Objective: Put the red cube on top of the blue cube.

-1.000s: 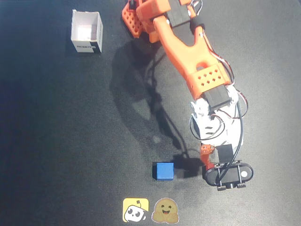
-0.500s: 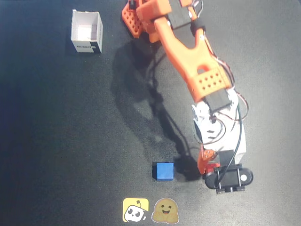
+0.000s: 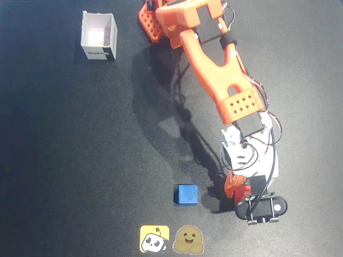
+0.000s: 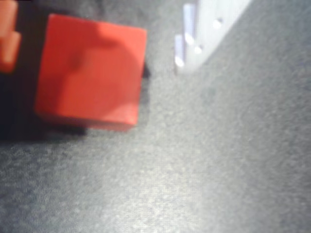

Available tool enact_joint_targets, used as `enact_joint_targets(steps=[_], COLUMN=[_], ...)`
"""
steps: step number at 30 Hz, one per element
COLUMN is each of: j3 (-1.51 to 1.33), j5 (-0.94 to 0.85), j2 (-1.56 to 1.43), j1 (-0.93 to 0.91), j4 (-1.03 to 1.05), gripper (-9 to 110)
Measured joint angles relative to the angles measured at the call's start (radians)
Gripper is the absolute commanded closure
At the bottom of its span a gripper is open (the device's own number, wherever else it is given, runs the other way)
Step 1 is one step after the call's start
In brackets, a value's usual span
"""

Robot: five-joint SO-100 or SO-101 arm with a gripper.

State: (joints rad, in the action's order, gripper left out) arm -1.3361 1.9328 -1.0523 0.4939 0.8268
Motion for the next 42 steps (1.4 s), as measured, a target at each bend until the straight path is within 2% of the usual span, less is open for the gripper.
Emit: enact_joint_targets(steps=[10,17,32,42], j3=[0.0,-0.028,-0.034,-0.035], j5=[0.0,0.006,-0.044,-0.087], j2=[0.031,0.034,-0.005,-0.161], j1=[-0.002,-0.006,-0.06,-0.092], j4=[-0.032,-0.051,0.026,0.121], gripper=[85,101,101,101])
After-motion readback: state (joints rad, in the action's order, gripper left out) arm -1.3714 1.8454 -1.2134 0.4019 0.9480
